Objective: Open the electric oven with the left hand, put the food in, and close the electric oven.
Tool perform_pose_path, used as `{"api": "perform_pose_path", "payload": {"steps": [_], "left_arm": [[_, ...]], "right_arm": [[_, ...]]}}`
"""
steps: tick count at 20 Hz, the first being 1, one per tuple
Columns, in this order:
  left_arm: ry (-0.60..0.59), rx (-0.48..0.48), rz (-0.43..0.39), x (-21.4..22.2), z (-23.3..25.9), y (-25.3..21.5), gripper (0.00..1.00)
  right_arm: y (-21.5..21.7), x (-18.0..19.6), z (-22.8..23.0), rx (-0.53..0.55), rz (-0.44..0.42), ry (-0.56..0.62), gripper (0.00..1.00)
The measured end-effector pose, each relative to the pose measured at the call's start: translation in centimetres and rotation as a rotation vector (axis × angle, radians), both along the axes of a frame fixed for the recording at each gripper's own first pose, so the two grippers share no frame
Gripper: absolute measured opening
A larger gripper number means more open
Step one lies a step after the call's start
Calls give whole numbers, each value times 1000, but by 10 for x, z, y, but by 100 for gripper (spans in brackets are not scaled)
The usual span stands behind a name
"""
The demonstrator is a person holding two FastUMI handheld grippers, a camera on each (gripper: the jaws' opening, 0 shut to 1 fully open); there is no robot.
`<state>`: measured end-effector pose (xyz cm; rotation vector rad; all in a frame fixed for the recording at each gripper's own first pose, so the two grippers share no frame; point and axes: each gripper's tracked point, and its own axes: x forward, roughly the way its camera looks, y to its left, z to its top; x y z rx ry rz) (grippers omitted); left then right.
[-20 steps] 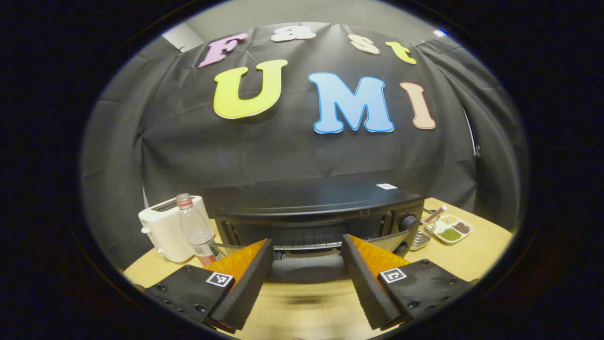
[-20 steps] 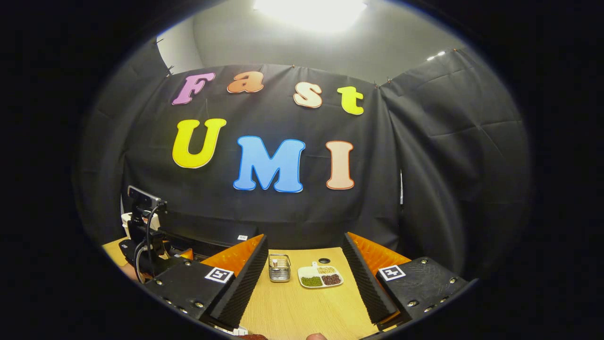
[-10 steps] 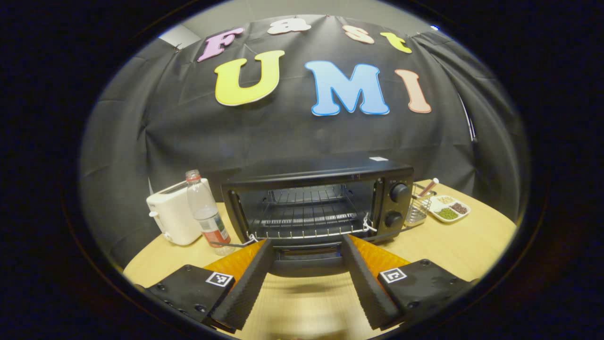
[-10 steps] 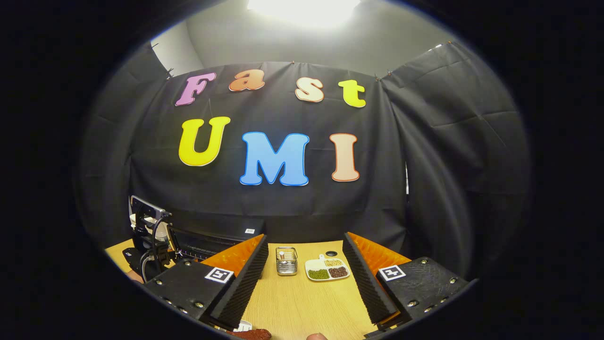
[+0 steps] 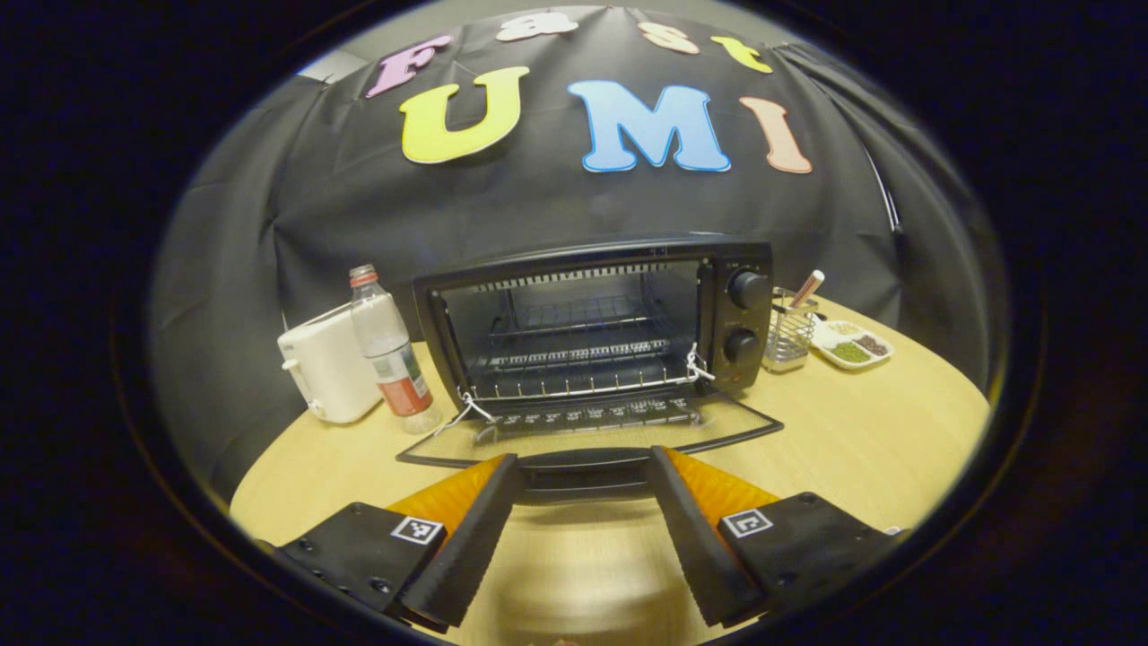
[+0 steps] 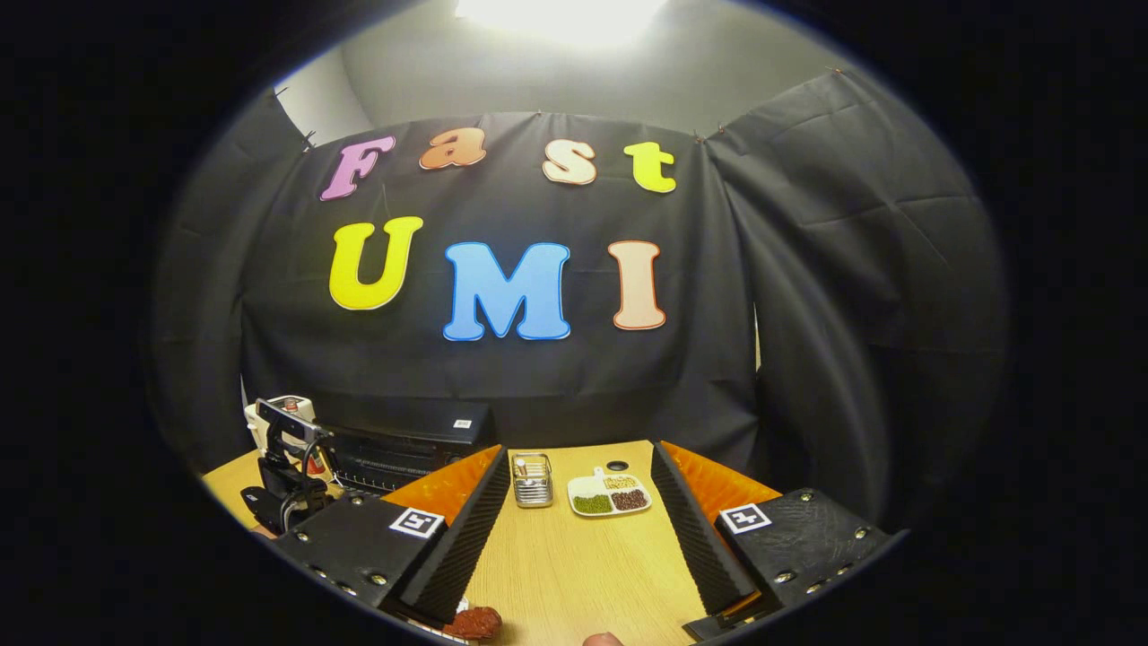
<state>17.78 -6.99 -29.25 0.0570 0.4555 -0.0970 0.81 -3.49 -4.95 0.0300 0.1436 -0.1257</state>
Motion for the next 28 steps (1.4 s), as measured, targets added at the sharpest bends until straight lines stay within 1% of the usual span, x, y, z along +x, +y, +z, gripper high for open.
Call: {"api": "perform_pose_path", "payload": {"steps": [1, 2, 8, 10, 11, 12, 13, 16, 17, 18, 23, 26, 27, 28], "left_arm": [[5, 7, -1, 0, -3, 0, 100], [8, 15, -5, -3, -7, -2, 97], [32, 44, -27, -12, -23, -8, 97], [37, 50, -20, -18, -26, -7, 97], [41, 48, -12, -21, -24, -6, 100], [41, 45, -2, -28, -22, -4, 97], [32, 37, 10, -33, -15, -2, 97], [-25, 22, 37, -50, 20, 5, 97], [-53, 18, 45, -55, 36, 9, 97], [-81, 13, 54, -61, 52, 13, 100], [-221, -11, 88, -92, 137, 30, 100], [-278, -18, 95, -113, 177, 39, 97], [-296, -22, 100, -119, 190, 42, 91], [-315, -24, 106, -126, 202, 45, 90]], "right_arm": [[-2, -2, -2, 3, -3, 5, 96], [-3, -5, -3, 8, -3, 9, 96], [-4, -18, -14, 23, 29, 54, 96], [-3, -21, -17, 20, 47, 63, 96], [-2, -22, -18, 21, 59, 66, 96], [-1, -23, -18, 25, 71, 67, 96], [0, -24, -20, 31, 84, 68, 96], [6, -24, -26, 56, 130, 76, 96], [9, -23, -29, 70, 148, 85, 96], [12, -23, -34, 88, 166, 96, 96], [28, -25, -64, 181, 238, 173, 96], [39, -27, -88, 248, 280, 248, 96], [44, -28, -95, 276, 293, 274, 96], [49, -29, -104, 305, 305, 306, 98]]}}
